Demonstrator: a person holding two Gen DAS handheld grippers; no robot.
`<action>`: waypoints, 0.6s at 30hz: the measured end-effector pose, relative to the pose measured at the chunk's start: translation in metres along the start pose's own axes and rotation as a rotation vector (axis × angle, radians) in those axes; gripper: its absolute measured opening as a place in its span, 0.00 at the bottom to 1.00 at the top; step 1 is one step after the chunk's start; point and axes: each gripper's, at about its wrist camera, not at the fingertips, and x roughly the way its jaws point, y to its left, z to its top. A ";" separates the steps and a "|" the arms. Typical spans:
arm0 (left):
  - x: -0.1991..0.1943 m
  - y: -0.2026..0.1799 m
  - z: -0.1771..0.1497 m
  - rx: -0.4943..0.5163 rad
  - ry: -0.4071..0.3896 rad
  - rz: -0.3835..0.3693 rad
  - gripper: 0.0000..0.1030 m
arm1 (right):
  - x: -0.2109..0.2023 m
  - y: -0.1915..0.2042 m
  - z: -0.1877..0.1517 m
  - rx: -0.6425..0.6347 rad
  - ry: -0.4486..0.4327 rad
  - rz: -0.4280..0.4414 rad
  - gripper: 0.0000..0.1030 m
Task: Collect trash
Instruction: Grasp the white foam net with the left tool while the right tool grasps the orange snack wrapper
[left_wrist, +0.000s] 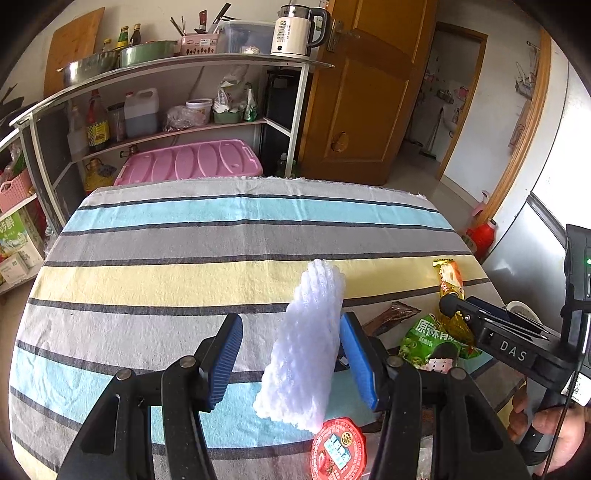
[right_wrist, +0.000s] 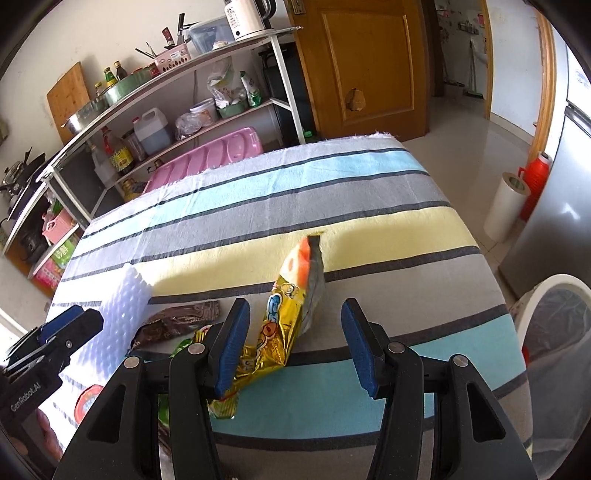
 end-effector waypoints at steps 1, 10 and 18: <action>0.001 -0.002 0.000 0.007 0.002 -0.006 0.53 | 0.001 0.000 -0.001 -0.003 -0.001 -0.002 0.51; 0.016 -0.003 -0.002 -0.007 0.046 0.007 0.53 | 0.001 0.002 -0.003 -0.017 -0.006 0.010 0.20; 0.020 -0.001 -0.005 -0.018 0.057 -0.015 0.33 | -0.003 0.002 -0.004 -0.015 -0.017 0.021 0.15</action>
